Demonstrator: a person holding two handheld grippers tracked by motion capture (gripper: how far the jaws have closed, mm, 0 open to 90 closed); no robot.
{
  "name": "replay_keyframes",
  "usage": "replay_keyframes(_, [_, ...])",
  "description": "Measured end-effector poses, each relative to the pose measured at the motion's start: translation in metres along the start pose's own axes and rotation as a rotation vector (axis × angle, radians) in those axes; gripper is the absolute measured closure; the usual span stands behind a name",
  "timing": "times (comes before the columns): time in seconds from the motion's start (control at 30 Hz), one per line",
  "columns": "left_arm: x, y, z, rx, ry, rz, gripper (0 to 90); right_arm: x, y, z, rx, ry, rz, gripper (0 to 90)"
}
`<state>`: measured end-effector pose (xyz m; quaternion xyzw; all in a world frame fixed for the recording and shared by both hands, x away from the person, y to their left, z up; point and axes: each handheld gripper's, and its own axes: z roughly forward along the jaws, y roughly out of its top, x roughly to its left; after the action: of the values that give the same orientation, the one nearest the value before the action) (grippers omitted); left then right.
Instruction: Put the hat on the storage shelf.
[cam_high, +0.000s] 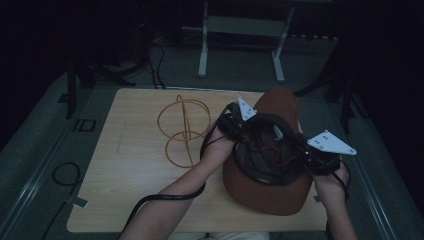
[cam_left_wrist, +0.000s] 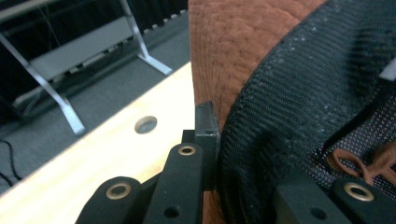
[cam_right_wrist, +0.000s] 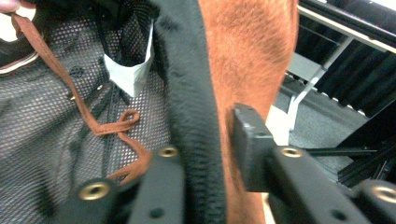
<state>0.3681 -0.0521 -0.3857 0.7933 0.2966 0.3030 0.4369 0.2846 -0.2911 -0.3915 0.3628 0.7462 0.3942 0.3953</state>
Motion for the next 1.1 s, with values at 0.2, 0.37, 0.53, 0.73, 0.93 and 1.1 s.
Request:
replay_keyframes(0.2, [-0.002, 0.007, -0.006, -0.038, 0.015, 0.034, 86.9, -0.005, -0.002, -0.022, -0.056, 0.057, 0.054, 50.8])
replay_keyframes(0.37, [0.003, 0.008, -0.011, -0.062, 0.020, 0.021, 87.0, -0.008, -0.004, -0.047, -0.099, 0.088, 0.042, 46.1])
replay_keyframes(0.53, [0.011, 0.006, -0.017, -0.111, 0.018, 0.006, 86.9, -0.021, -0.008, -0.063, -0.131, 0.066, 0.081, 45.8])
replay_keyframes(0.73, [0.020, 0.001, -0.017, -0.174, -0.047, 0.006, 86.9, -0.051, -0.027, -0.074, -0.112, -0.016, 0.130, 49.3])
replay_keyframes(0.93, [0.024, -0.008, -0.010, -0.217, -0.121, -0.034, 86.8, -0.059, -0.058, -0.061, -0.038, -0.005, 0.156, 49.5])
replay_keyframes(1.1, [0.026, -0.016, -0.007, -0.311, -0.217, -0.034, 86.8, -0.062, -0.073, -0.052, -0.015, 0.023, 0.170, 49.5])
